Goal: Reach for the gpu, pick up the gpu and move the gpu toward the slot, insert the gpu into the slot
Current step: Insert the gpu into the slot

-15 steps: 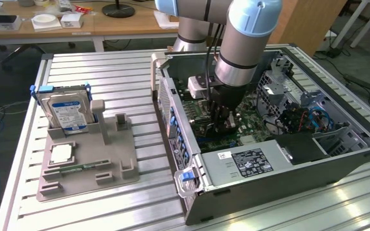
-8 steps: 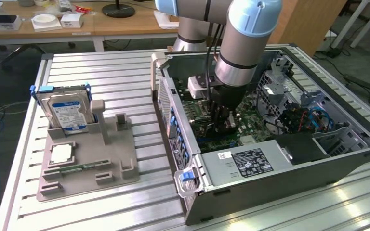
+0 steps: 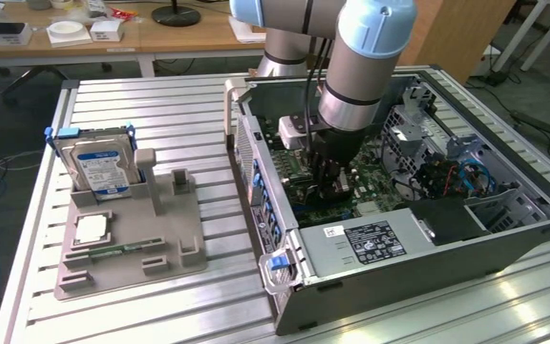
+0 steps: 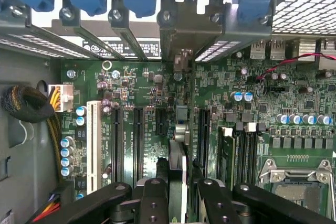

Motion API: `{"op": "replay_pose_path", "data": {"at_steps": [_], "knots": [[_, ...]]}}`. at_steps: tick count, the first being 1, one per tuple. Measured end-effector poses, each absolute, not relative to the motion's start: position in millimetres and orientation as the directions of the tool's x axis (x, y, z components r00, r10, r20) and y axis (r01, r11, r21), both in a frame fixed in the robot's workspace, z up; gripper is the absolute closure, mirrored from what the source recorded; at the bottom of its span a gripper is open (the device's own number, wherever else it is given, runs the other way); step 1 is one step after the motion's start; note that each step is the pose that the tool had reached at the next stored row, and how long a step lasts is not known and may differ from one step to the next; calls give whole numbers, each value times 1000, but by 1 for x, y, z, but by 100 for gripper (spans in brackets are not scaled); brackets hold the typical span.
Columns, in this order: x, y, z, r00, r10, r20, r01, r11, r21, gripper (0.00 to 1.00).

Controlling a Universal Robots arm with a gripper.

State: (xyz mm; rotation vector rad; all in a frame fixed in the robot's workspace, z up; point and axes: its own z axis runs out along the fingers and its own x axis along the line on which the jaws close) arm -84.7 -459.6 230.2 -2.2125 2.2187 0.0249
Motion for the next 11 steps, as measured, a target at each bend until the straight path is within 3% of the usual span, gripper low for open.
{"op": "replay_pose_path", "data": {"at_steps": [9,11], "knots": [[-85,-459,230,-4,-1000,-19,-1000,3,5,73],[-85,-459,232,-3,-1000,-18,-1000,3,6,67]]}}
